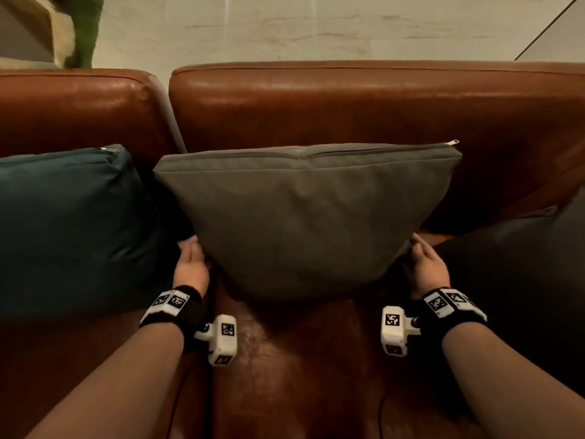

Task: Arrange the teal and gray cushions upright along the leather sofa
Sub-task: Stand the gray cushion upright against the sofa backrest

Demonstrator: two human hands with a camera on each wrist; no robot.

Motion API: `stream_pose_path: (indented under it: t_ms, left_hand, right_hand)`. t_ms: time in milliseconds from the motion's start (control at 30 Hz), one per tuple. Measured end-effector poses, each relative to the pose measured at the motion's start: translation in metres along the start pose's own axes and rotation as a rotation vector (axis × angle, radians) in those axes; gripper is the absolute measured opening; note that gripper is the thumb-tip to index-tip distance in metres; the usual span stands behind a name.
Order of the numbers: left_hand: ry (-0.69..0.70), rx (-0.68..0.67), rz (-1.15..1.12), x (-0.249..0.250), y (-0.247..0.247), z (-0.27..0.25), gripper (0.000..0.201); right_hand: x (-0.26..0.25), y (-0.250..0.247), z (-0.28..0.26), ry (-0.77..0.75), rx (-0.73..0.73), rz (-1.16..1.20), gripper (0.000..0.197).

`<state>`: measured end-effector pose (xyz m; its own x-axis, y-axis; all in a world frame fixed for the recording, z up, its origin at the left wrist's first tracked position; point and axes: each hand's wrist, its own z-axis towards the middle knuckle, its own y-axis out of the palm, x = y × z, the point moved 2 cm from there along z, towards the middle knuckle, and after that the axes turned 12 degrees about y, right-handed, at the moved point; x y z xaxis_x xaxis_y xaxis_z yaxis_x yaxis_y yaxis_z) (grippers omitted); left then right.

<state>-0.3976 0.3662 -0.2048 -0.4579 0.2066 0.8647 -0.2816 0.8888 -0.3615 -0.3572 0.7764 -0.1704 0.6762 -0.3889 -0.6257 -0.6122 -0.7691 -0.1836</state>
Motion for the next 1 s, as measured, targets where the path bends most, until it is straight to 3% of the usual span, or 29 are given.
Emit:
stream_pose_path:
  t_ms: [67, 133, 300, 367, 433, 533, 600, 700, 767, 867, 1000]
  left_hand:
    - [-0.091, -0.101, -0.003, -0.026, 0.007, -0.007, 0.042]
    - [-0.084, -0.172, 0.039, -0.035, 0.017, -0.014, 0.049]
    - [-0.016, 0.028, 0.096, -0.035, 0.020, -0.004, 0.017]
    - [0.011, 0.022, 0.122, -0.035, 0.017, -0.001, 0.021]
    - [-0.018, 0.010, 0.102, -0.039, 0.014, 0.001, 0.014]
    - [-0.110, -0.060, 0.097, -0.055, 0.007, -0.002, 0.032]
    - [-0.163, -0.112, 0.085, -0.070, 0.002, -0.004, 0.032]
    - [-0.135, -0.232, 0.308, -0.080, 0.003, -0.010, 0.035]
    - [-0.096, -0.259, 0.335, -0.079, 0.008, -0.012, 0.033]
    - [0.005, -0.238, 0.305, -0.080, 0.010, -0.008, 0.009]
    - [0.076, -0.124, 0.394, -0.078, 0.004, -0.008, 0.026]
  right_hand:
    - [0.016, 0.002, 0.004, 0.077, -0.074, -0.009, 0.030]
    - [0.024, 0.006, 0.010, 0.054, -0.055, -0.091, 0.031]
    - [0.016, 0.001, 0.021, -0.129, 0.254, -0.242, 0.032]
    - [0.015, 0.000, 0.020, -0.143, 0.290, -0.278, 0.031]
    - [0.016, 0.000, 0.020, -0.128, 0.277, -0.264, 0.031]
    - [0.021, -0.002, 0.019, -0.072, 0.232, -0.262, 0.033]
    - [0.030, -0.003, 0.024, -0.001, 0.159, -0.280, 0.035]
    - [0.044, -0.003, 0.028, 0.094, 0.062, -0.307, 0.032]
    - [0.051, -0.003, 0.031, 0.105, 0.060, -0.319, 0.029]
    - [0.050, -0.009, 0.037, 0.043, 0.153, -0.327, 0.027]
    - [0.047, -0.007, 0.038, 0.007, 0.247, -0.371, 0.025]
